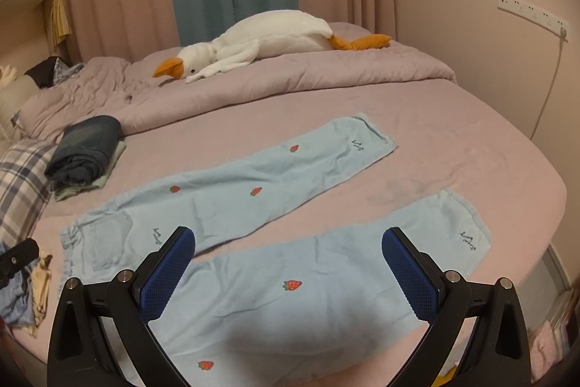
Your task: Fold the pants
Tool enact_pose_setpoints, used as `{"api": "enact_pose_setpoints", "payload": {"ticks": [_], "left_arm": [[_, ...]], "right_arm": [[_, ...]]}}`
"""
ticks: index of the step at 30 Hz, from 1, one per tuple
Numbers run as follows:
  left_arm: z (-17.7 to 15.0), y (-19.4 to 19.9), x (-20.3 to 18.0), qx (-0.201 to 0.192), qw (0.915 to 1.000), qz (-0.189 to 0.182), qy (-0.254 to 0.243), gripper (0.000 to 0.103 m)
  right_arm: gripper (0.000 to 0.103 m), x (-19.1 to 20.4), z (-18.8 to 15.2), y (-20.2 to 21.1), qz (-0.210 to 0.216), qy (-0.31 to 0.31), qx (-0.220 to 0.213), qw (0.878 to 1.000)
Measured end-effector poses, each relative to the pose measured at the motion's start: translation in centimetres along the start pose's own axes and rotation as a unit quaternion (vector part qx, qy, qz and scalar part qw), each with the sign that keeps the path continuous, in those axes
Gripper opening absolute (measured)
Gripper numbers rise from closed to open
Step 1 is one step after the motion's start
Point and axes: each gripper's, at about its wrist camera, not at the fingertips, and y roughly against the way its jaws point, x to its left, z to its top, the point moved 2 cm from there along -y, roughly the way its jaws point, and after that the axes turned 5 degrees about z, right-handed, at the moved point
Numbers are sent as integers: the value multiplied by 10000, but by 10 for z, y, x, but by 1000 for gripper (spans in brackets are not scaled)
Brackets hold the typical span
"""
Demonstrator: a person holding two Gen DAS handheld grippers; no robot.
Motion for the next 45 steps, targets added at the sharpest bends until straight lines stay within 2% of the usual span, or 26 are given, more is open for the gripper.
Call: {"api": "enact_pose_setpoints", "payload": {"ticks": [9, 12, 15, 17, 19, 22, 26, 29, 33, 40, 45], "left_arm": [[38, -21, 20, 61, 9983, -203, 534, 99], [51, -43, 27, 282, 9954, -360, 838, 97], [62, -76, 35, 676, 9893, -522, 1181, 91], [67, -98, 39, 935, 9850, -510, 1359, 85], [70, -108, 41, 978, 9847, -378, 1390, 84], [72, -116, 42, 872, 9877, -68, 1293, 84], [72, -131, 41, 926, 9895, -15, 1106, 84], [76, -146, 43, 1040, 9878, -8, 1158, 84], [84, -165, 42, 1130, 9864, 100, 1189, 84], [88, -221, 50, 1658, 9748, 219, 1477, 81], [90, -249, 65, 1869, 9658, 349, 1763, 78]], "right_arm": [[103, -6, 28, -19, 285, -224, 72, 9993], [103, -7, 42, -40, 428, -290, 234, 9984], [103, -11, 53, -70, 589, -445, 536, 9958], [98, -14, 58, -91, 643, -595, 736, 9934], [97, -14, 60, -104, 668, -691, 877, 9915], [97, -14, 60, -113, 562, -678, 870, 9923], [97, -16, 60, -128, 517, -705, 959, 9915], [97, -14, 65, -139, 270, -566, 978, 9932], [97, -11, 78, -157, 297, -493, 1069, 9926], [97, -2, 94, -218, 70, -419, 1397, 9893], [97, 4, 99, -269, -383, -304, 1612, 9857]]}}
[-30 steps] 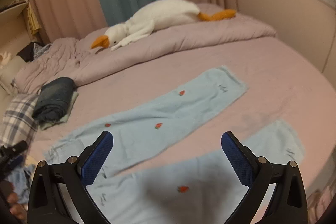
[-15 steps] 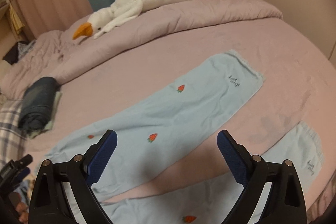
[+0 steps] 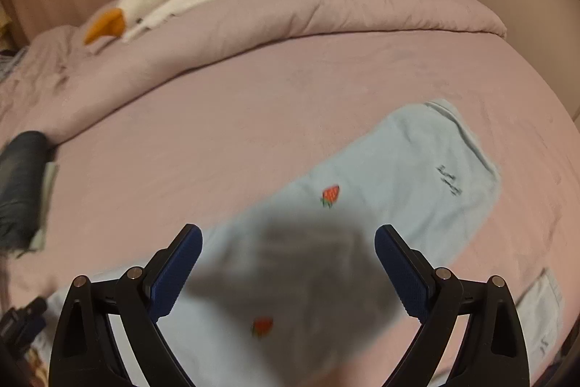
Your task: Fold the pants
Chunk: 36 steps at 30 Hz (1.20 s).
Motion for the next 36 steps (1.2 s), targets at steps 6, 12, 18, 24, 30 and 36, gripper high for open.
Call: {"api": "enact_pose_setpoints", "payload": {"ticks": [6, 12, 18, 24, 30, 36], "left_arm": [[2, -15, 1, 85, 9997, 203, 112, 78], [3, -19, -2, -38, 9990, 435, 35, 80], [7, -25, -5, -192, 9961, 851, 102, 58], [5, -14, 13, -415, 9966, 642, 317, 1], [-31, 73, 30, -1091, 9932, -80, 406, 0], [-80, 130, 40, -1271, 9886, -775, 207, 0]], "right_arm": [[95, 2, 16, -59, -469, -30, 355, 9983], [82, -11, 15, -72, -494, -81, 311, 9983], [16, -36, 14, -57, -477, -233, 108, 9985], [3, -40, 16, -5, 169, -410, -373, 9983], [3, -54, -5, 93, 984, -502, -1335, 9849], [3, -74, -73, 182, 1497, -520, -2177, 9631]]}}
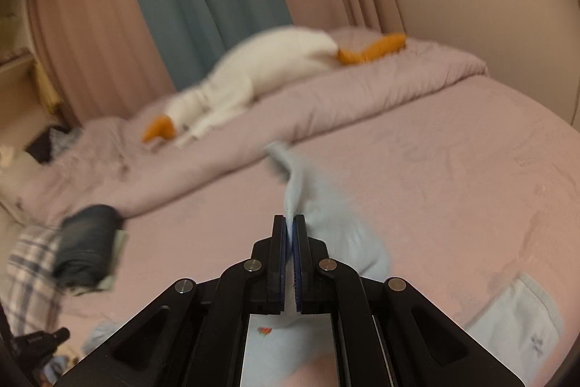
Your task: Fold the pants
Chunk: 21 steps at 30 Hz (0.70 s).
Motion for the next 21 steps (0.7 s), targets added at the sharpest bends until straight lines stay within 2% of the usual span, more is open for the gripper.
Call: {"api": "enact_pose_setpoints", "payload": {"ticks": [3, 5, 6, 8, 9, 10, 12, 14, 17, 18, 19, 21], "left_arm": [[-16, 8, -3, 112, 9998, -156, -88, 0], [-21, 6, -10, 172, 9997, -63, -186, 2], [-22, 4, -12, 278, 9994, -82, -196, 6], [-23, -7, -13, 529, 9983, -175, -181, 31], [-22, -15, -14, 606, 9979, -165, -149, 52], [-21, -24, -17, 658, 9977, -118, -139, 62], [-17, -42, -22, 804, 9966, 5, -160, 62], [-12, -62, -27, 962, 9952, -50, -174, 62], [-4, -100, -29, 1246, 9917, 306, -107, 55], [-3, -111, -27, 1297, 9907, 409, -21, 25], [-5, -122, -25, 1411, 9892, 391, 22, 5], [-8, -124, -22, 1515, 9877, 364, 136, 4]], "right_arm": [[3, -6, -20, 24, -103, 14, -94, 9999], [3, -18, -37, 31, -280, -45, -15, 9996], [3, -25, -47, 31, -334, -85, 110, 9993], [3, -36, -65, 30, -300, -216, 343, 9987], [3, -41, -74, 29, -293, -299, 465, 9980], [3, -46, -81, 27, -330, -358, 558, 9973], [3, -52, -91, 28, -418, -403, 650, 9962], [3, -57, -98, 32, -436, -464, 727, 9953], [3, -61, -102, 31, -390, -563, 827, 9942], [3, -61, -103, 31, -386, -559, 838, 9942], [3, -61, -103, 30, -395, -550, 844, 9941], [3, -62, -103, 27, -375, -560, 892, 9937]]}}
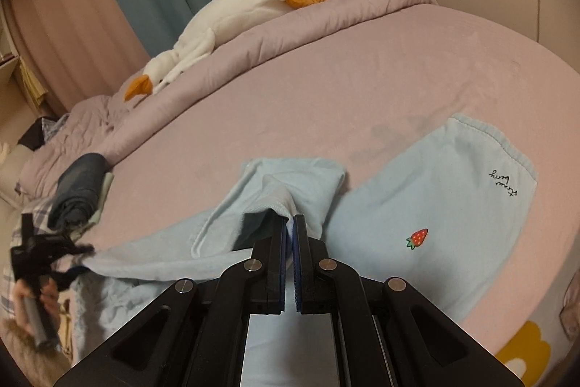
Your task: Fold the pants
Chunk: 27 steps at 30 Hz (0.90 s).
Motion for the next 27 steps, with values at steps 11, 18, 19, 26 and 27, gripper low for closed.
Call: {"api": "enact_pose_setpoints", "payload": {"ticks": [11, 18, 19, 26, 27], "left_arm": [[-142, 112, 35, -719, 9930, -548, -759, 5], [-193, 54, 78, -88, 9988, -352, -334, 11], [-192, 58, 77, -138, 9985, -314, -426, 15], [-172, 91, 78, -848, 9934, 303, -718, 63], [-173, 93, 81, -894, 9930, 351, -685, 63]], "right_arm": [[3, -13, -1, 38, -369, 357, -133, 9986], [3, -59, -39, 9, -951, 283, 954, 9905], [4, -58, -40, 8, -1013, 378, 1050, 9886], [61, -12, -35, 28, -1647, 2010, 954, 9609], [61, -2, -35, 31, -1575, 2233, 953, 9572]]}}
